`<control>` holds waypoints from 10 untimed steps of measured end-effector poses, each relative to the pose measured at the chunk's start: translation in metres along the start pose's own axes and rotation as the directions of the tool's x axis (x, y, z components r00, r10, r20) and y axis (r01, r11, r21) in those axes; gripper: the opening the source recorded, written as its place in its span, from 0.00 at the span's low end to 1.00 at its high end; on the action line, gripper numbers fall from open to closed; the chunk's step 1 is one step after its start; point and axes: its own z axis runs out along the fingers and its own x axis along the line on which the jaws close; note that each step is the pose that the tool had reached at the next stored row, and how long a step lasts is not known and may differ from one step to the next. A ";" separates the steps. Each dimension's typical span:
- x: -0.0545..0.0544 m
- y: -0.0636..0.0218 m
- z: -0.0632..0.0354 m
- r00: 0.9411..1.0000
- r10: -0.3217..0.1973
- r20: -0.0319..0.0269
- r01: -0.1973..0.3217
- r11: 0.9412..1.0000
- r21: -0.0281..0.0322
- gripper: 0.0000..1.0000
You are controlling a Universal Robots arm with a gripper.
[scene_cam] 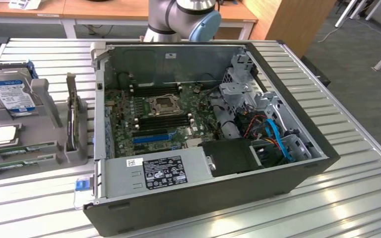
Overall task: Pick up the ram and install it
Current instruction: 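Pick up the ram and move it above insertion slot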
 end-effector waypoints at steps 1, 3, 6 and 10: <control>0.000 0.0000 0.0000 1.000 -0.015 -0.001 0.015 1.000 0.000 0.10; 0.000 0.0000 0.0000 0.999 -0.045 -0.002 0.045 0.999 -0.001 0.10; 0.000 0.0000 0.0000 0.996 -0.090 -0.004 0.090 0.996 -0.002 0.10; 0.000 0.0000 0.0000 0.989 -0.149 -0.006 0.149 0.989 -0.004 0.10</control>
